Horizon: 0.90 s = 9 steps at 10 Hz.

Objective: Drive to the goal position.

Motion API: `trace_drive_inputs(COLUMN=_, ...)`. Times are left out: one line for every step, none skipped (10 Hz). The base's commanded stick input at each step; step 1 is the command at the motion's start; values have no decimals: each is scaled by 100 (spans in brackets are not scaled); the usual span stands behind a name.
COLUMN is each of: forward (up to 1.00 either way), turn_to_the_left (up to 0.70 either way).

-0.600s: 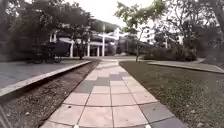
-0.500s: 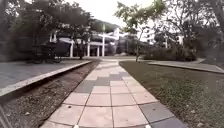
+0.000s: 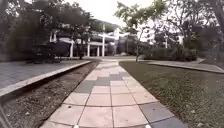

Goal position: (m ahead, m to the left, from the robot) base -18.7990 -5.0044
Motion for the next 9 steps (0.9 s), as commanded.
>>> trace_drive_inputs(forward=0, turn_to_the_left=-70)
trace_drive_inputs(forward=0, turn_to_the_left=-70)
trace_drive_inputs(forward=0, turn_to_the_left=-70)
trace_drive_inputs(forward=0, turn_to_the_left=-70)
trace_drive_inputs(forward=0, turn_to_the_left=-70)
trace_drive_inputs(forward=0, turn_to_the_left=-70)
trace_drive_inputs(forward=0, turn_to_the_left=-70)
trace_drive_inputs(forward=0, turn_to_the_left=-70)
trace_drive_inputs(forward=0, turn_to_the_left=-70)
